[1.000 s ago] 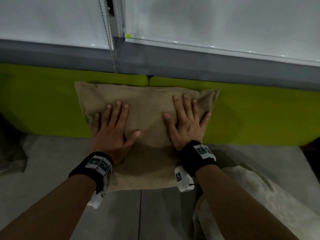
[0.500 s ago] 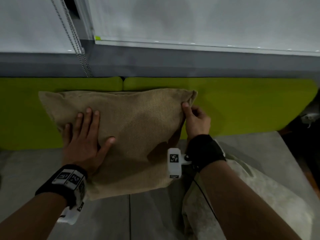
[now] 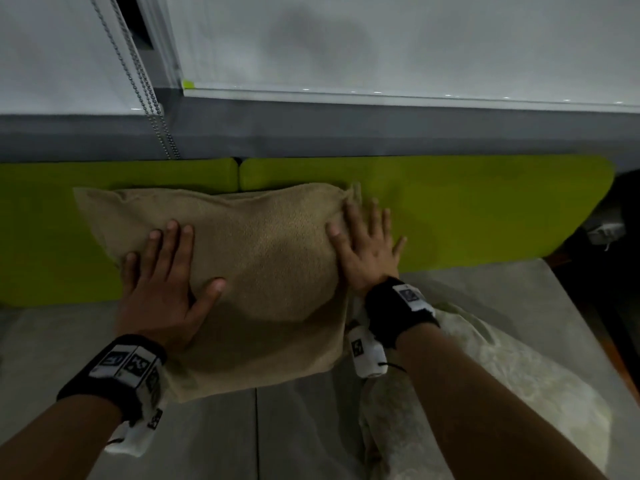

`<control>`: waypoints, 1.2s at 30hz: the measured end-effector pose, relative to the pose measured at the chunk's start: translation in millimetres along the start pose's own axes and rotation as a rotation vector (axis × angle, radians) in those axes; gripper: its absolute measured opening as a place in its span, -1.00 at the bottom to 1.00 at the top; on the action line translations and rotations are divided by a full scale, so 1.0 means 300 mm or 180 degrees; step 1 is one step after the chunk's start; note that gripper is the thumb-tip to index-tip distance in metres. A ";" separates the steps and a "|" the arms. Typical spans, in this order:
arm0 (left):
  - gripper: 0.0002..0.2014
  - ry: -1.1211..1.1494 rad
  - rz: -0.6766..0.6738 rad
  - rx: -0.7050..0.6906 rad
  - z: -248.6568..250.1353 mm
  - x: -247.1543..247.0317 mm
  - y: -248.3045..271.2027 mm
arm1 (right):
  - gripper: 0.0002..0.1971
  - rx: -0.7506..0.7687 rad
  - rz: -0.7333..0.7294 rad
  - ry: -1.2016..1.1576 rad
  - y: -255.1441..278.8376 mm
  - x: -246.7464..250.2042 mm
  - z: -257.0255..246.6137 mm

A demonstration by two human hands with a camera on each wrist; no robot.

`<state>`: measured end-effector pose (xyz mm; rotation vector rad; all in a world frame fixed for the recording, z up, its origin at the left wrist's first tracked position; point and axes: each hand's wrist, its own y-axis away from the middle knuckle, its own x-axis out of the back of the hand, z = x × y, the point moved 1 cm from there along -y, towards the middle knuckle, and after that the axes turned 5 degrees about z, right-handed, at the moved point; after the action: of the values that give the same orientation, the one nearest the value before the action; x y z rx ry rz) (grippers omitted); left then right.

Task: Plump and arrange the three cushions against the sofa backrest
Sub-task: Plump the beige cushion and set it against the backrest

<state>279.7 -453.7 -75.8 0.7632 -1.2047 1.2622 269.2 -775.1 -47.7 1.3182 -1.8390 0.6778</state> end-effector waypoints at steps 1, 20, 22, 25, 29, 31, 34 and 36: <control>-0.15 0.0102 0.0038 -0.0032 -0.004 0.008 0.007 | -0.19 -0.0195 0.0152 -0.0598 -0.004 0.015 0.018; -0.85 0.3834 0.1685 0.2192 -0.267 0.258 -0.109 | -0.77 -0.1041 0.0950 -0.2536 -0.048 0.129 0.073; -0.92 0.3862 0.1597 0.2121 -0.245 0.250 -0.109 | -0.84 -0.0819 0.1268 -0.2290 -0.032 0.123 0.065; -0.68 0.4162 0.1292 0.2009 -0.227 0.251 -0.112 | -0.53 -0.0517 0.1102 -0.2571 -0.016 0.109 0.026; -0.46 0.3605 0.0939 0.2022 -0.274 0.263 -0.148 | -0.66 -0.0611 0.0368 -0.2494 -0.062 0.123 -0.006; -0.66 0.3468 0.0957 0.2115 -0.289 0.272 -0.169 | -0.88 -0.0642 0.0472 -0.2290 -0.093 0.151 -0.020; -0.88 0.3700 0.1158 0.2161 -0.265 0.290 -0.185 | -0.88 -0.0637 0.0587 -0.2507 -0.112 0.167 -0.023; -0.70 0.3937 0.1308 0.2291 -0.247 0.275 -0.163 | -0.77 -0.0847 0.0570 -0.2869 -0.084 0.146 -0.014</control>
<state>335.5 -370.4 -7.7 0.0717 0.1522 2.0675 286.4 -803.8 -9.5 1.3938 -2.6582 -0.1437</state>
